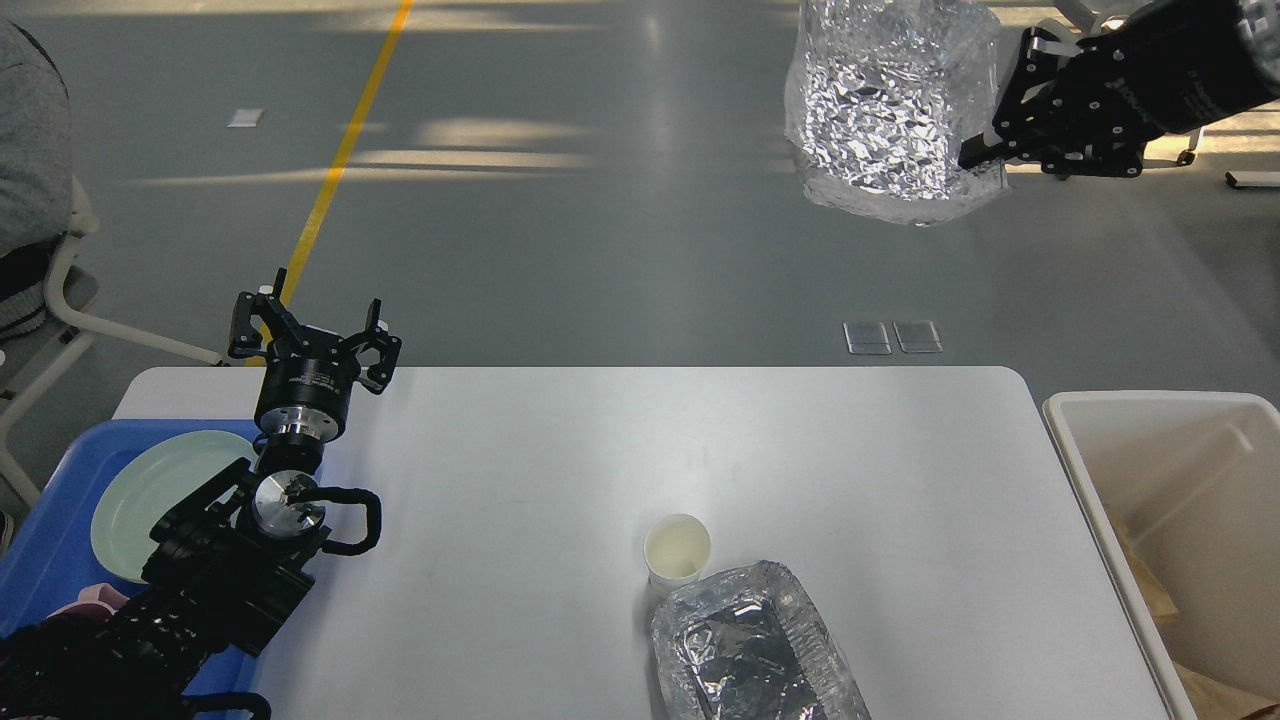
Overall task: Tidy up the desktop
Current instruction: 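Lift the crumpled foil bundle high with the right gripper, then lower the foil bundle into the white bin and release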
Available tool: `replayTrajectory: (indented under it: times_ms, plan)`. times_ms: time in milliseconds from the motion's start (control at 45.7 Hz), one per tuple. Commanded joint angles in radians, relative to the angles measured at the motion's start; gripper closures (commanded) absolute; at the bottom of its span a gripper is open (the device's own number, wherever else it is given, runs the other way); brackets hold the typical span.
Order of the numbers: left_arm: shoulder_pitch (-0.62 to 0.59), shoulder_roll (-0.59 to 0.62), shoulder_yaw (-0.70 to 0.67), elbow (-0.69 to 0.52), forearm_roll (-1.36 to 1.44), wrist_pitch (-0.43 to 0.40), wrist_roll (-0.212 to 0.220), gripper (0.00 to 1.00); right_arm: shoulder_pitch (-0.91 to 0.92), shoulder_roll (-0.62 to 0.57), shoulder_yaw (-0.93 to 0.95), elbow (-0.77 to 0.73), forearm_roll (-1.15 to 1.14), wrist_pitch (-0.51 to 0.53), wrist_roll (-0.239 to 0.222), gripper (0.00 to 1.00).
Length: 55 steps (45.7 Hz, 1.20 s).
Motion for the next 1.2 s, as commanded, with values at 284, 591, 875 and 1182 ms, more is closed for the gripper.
replayTrajectory:
  times_ms: [284, 591, 875, 1182]
  plan:
    - [0.0, 0.0, 0.0, 0.0, 0.0, 0.0, 0.0, 0.0, -0.322, 0.002, -0.002, -0.109, -0.253, -0.006, 0.002, 1.0]
    - [0.0, 0.0, 0.0, 0.0, 0.0, 0.0, 0.0, 0.0, -0.477, 0.022, -0.128, -0.144, -0.423, -0.233, 0.002, 1.0]
    - [0.0, 0.0, 0.0, 0.0, 0.0, 0.0, 0.0, 0.0, -0.578, 0.115, -0.446, -0.239, -0.419, -0.538, 0.002, 1.0]
    - [0.0, 0.0, 0.0, 0.0, 0.0, 0.0, 0.0, 0.0, -0.759, 0.177, -0.512, -0.374, -0.417, -0.681, 0.002, 1.0]
